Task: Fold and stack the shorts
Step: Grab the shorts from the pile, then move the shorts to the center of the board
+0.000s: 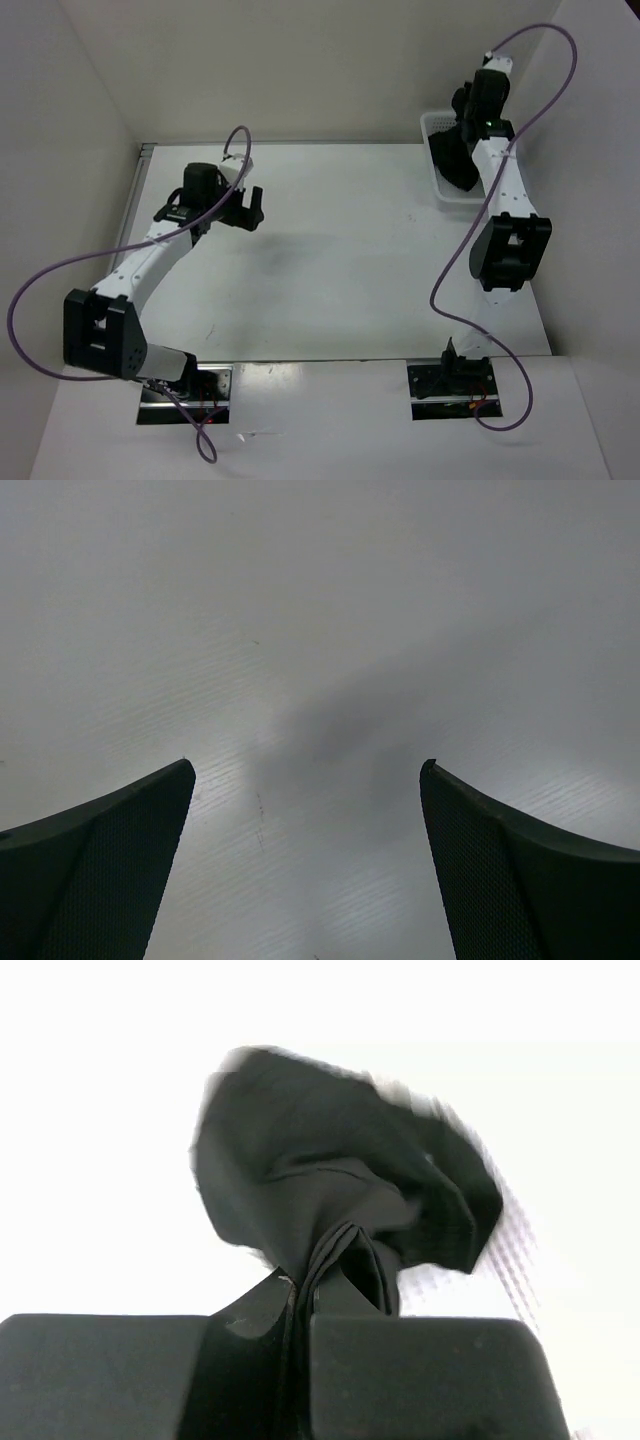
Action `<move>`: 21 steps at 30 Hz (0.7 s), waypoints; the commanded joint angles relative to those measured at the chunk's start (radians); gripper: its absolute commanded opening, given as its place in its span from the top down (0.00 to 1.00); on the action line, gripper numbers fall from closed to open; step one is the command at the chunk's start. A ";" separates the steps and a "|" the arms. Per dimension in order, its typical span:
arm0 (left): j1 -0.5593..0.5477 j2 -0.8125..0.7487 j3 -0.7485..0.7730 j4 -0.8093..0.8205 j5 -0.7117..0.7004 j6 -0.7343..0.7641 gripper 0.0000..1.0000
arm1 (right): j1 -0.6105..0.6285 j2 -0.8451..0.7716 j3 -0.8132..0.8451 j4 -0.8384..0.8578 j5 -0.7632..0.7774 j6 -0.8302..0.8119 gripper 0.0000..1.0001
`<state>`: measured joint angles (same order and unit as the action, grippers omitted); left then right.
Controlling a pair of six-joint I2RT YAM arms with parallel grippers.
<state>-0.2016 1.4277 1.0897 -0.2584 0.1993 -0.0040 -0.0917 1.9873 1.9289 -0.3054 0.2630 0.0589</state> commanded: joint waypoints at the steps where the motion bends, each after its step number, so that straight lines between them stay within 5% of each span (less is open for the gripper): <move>1: 0.002 -0.130 -0.031 0.082 -0.037 0.004 0.00 | 0.089 -0.189 0.172 0.045 0.062 -0.007 1.00; 4: 0.002 -0.222 -0.083 0.110 -0.072 0.004 0.00 | 0.156 -0.222 0.380 0.025 0.053 -0.018 1.00; 9: 0.060 -0.360 -0.125 0.120 -0.090 0.004 0.00 | 0.178 -0.212 0.626 -0.083 -0.286 0.218 1.00; 12: 0.119 -0.429 -0.136 0.110 -0.090 0.004 0.00 | 0.210 -0.212 0.625 -0.092 -0.504 0.332 1.00; 18: 0.205 -0.490 -0.136 0.110 -0.100 0.004 0.00 | 0.383 -0.194 0.507 -0.078 -0.649 0.423 0.99; 21: 0.234 -0.490 -0.126 0.110 -0.100 0.004 0.00 | 0.394 -0.183 0.372 -0.078 -0.725 0.525 0.59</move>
<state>0.0109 0.9474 0.9573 -0.1848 0.1078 -0.0036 0.2871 1.7454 2.3943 -0.3531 -0.3359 0.4686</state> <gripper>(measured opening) 0.998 0.352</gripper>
